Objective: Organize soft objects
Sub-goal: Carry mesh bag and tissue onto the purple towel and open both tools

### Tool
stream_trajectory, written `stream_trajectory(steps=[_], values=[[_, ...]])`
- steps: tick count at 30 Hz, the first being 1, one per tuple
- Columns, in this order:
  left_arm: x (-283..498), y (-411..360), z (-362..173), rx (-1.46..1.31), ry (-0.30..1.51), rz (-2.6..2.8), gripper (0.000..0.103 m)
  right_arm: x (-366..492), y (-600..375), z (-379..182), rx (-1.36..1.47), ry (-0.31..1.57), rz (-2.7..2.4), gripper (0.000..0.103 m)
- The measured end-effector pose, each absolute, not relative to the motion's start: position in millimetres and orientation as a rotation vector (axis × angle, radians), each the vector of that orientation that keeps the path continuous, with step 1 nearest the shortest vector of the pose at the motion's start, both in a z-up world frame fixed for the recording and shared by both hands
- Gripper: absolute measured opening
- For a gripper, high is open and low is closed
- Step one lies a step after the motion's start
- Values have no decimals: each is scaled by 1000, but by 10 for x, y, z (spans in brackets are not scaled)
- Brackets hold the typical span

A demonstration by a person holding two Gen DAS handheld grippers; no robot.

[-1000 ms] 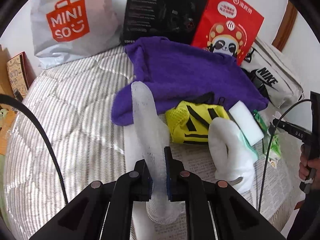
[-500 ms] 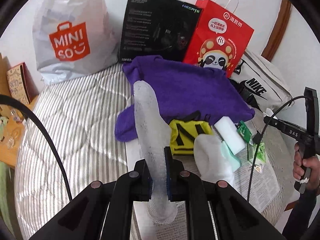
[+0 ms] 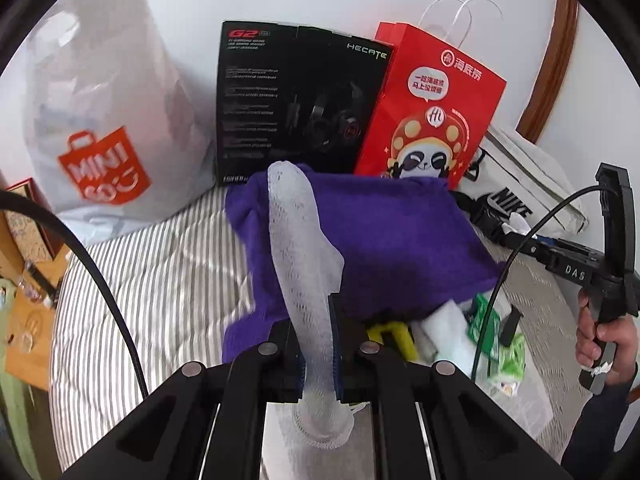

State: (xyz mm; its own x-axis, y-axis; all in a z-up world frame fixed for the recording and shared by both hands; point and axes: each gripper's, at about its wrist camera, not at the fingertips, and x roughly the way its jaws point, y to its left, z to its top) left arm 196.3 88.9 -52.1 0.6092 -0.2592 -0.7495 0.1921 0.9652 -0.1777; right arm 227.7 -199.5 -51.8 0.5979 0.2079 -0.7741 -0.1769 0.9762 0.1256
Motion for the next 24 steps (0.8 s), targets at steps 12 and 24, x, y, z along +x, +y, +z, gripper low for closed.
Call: stream_trajectory(steps=[12,24], values=[[2705,677,-611,-97,913,-298,10,3040,-2034,-714,55,938,220,28],[3230,432,-863,-71,965,-327,10,3753,-1955,-1384,39,1091,209,28]])
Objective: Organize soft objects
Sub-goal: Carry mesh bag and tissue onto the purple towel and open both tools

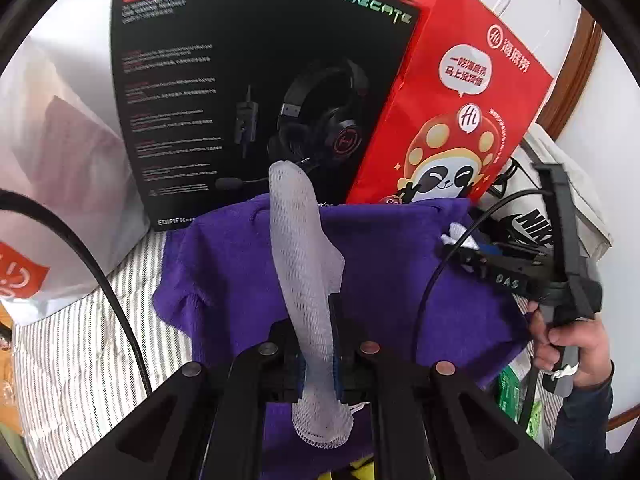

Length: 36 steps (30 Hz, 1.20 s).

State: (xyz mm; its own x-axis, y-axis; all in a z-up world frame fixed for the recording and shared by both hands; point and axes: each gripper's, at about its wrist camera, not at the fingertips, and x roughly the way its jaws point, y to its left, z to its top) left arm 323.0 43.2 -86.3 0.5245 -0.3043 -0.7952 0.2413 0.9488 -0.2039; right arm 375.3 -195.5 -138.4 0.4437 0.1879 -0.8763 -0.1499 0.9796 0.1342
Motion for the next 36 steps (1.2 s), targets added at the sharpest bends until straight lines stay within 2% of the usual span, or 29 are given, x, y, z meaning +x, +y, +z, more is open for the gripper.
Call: stream_trajectory(steps=[8,10,12,14,16,19,25,27,30,32,33,36], values=[[3399,381,-1054,-112,999,-354,10,3791,-1961,-1517,33,1133,221,30],[3453,343,-1085,-118,1003,-359,10,3786,-1958,-1510,32,1138,235,37],[3516,303,-1144,-116,1017,-353,10,3778,-1954,-1497,25,1150,231,59],[3558,263,-1218,-89,1029,-325,10,3760,-1965,-1459,2,1136,212,67],[3588,240,-1291,-74,1039,-300,10,3777,-1987,-1418,-2,1129,215,68],[3626,281,-1404,-68,1055,-256,10,3744,-1994,-1313,-9,1107,210,80],[3666,316,-1549,-58,1081,-217,10,3692,-1972,-1169,-16,1081,231,82],[3659,307,-1549,-59,1078,-223,14,3683,-1952,-1151,-23,1080,229,82],[3661,252,-1555,-51,1078,-238,27,3626,-1965,-1141,-25,1080,228,82],[3656,179,-1556,-21,1078,-211,57,3633,-1921,-1129,-28,1077,225,82],[3645,152,-1535,9,1069,-186,62,3628,-1926,-1108,-30,1075,226,82],[3586,93,-1412,31,1024,-192,67,3648,-1968,-1060,-42,1066,226,82]])
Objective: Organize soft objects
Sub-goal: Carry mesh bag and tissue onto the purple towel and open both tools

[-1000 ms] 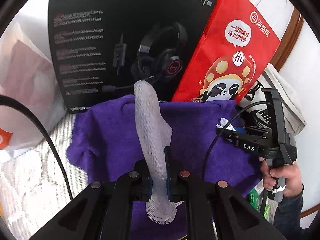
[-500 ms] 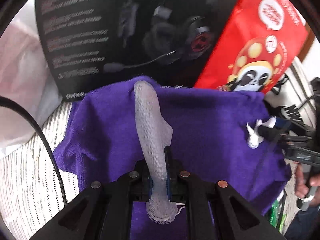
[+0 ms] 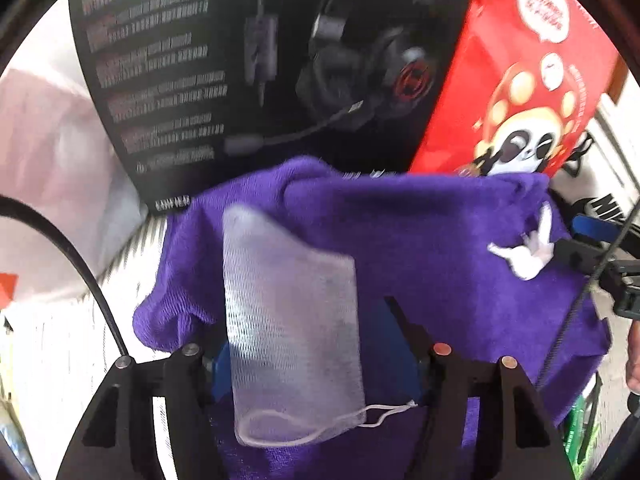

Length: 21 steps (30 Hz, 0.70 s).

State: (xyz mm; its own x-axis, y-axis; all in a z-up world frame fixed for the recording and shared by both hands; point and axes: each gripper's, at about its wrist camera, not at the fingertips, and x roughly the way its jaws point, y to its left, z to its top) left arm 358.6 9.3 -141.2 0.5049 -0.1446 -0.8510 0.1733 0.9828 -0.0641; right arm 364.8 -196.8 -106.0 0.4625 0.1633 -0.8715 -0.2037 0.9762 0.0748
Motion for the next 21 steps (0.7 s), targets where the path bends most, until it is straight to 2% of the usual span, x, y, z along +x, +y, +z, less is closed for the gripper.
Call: stream_trajectory(steps=[4,15,21], values=[[3542,53,-1280,52,988,-172,75,3615,-1942,-983,-51,1051,229,82],[3502,-13,-1058,123,975,-117,76,3475,-1952,-742,-58,1013,228,82],[3360,186,-848,102,958,-132,76,2960,-1917,-486,-55,979,255,82]])
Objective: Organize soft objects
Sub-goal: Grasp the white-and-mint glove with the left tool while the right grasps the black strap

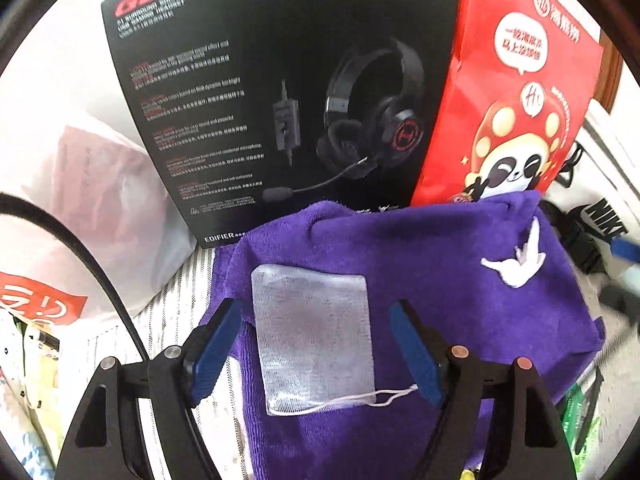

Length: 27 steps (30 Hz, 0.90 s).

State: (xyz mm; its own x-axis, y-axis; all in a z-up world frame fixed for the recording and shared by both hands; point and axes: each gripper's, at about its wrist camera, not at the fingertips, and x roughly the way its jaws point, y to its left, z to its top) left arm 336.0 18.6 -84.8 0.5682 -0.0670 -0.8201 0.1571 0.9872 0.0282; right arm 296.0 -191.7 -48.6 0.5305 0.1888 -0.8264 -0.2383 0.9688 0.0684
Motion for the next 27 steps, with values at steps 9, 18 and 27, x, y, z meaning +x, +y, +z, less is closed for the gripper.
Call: stream_trajectory(steps=[9,18,27], values=[[3199,185,-600,95,930,-184,78,1998,-2048,-718,-96,1038,171,83],[3070,27,-494,134,903,-221,79,1489,-2197,-1115,-139,1075,120,83],[2597,130,-407,158,907,-226,82,1442,-2103,-1249,-232,1018,165,83]])
